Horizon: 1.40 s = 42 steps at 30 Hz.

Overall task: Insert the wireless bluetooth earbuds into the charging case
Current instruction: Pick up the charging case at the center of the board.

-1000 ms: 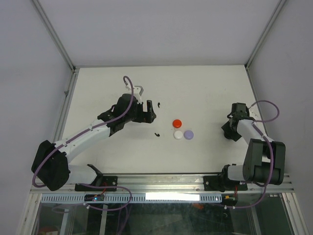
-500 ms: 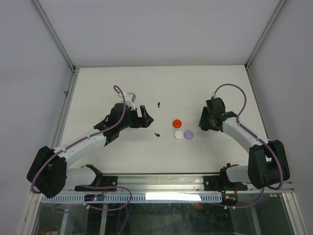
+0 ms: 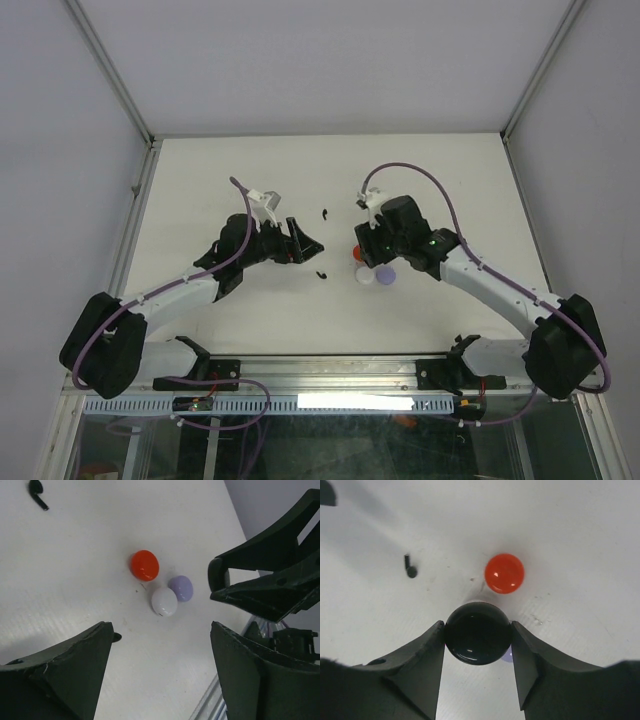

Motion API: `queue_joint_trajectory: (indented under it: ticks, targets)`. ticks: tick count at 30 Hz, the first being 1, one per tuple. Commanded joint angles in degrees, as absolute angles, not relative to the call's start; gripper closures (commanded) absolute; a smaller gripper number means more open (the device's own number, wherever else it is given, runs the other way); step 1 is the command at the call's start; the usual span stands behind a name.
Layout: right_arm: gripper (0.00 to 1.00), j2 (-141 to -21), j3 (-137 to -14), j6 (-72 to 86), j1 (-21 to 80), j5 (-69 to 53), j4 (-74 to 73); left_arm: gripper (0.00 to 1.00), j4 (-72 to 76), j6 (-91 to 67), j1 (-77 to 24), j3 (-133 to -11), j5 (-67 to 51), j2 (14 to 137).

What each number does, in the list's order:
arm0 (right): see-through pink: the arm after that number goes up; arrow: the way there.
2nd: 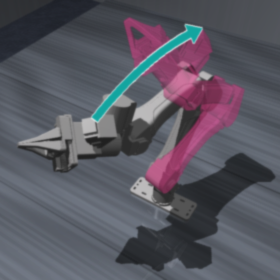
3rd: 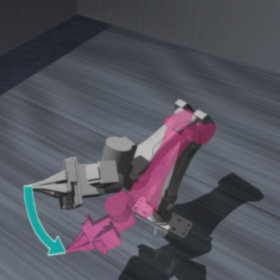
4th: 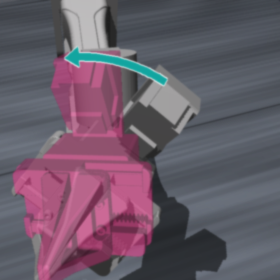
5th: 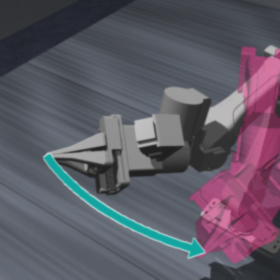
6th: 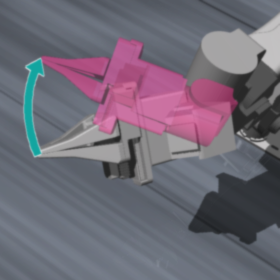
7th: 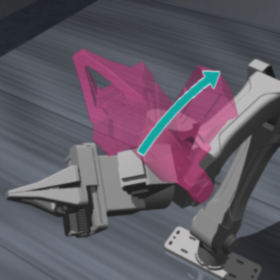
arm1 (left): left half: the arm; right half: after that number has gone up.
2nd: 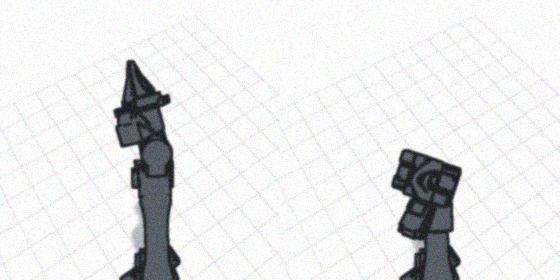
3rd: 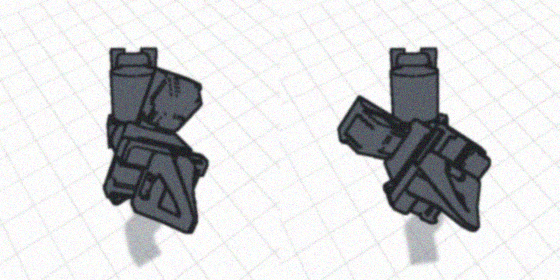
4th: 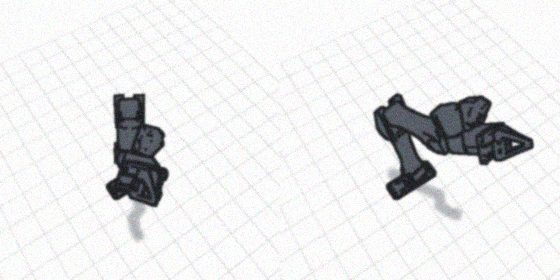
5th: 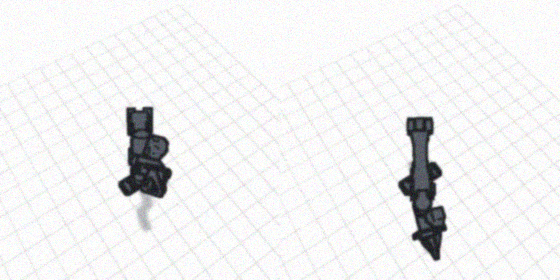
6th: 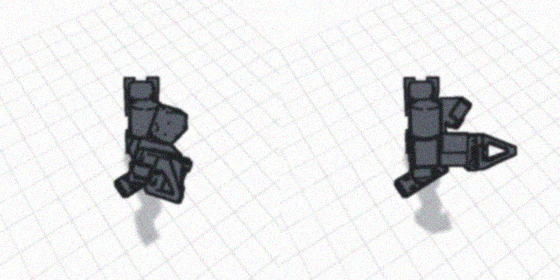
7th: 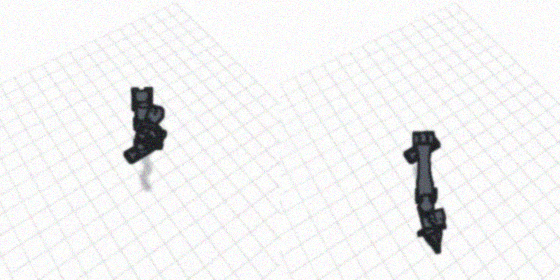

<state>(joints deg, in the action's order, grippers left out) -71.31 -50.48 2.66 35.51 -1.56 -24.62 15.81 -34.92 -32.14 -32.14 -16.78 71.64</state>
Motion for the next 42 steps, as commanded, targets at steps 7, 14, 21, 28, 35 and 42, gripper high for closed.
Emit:
queue_joint_trajectory:
  ticks: [7, 14, 21, 28, 35, 42]
  targets:
    - [0.65, -69.5, -54.2, -16.1, 50.3, 0.2, -14.8, 0.25, 28.6, -43.0, -31.6, -31.0, -30.1, 73.0]
    - [0.64, -67.6, -53.0, -19.6, 53.9, 1.2, -8.8, 0.26, 32.0, -47.7, -31.6, -28.7, -32.6, 72.8]
    - [0.64, -66.0, -51.6, -20.1, 54.8, -1.1, -4.7, 0.30, 35.5, -50.4, -32.2, -27.6, -33.6, 73.0]
    - [0.64, -66.7, -51.4, -20.9, 55.8, -1.4, -3.3, 0.35, 36.1, -50.9, -33.5, -28.6, -34.4, 74.3]
    - [0.64, -67.9, -52.1, -22.1, 56.3, -1.3, -2.4, 0.52, 37.4, -51.4, -34.6, -28.5, -35.0, 75.1]
    - [0.63, -68.8, -52.1, -23.2, 56.5, -1.1, -0.6, 0.71, 38.8, -51.6, -35.1, -28.5, -36.0, 75.2]
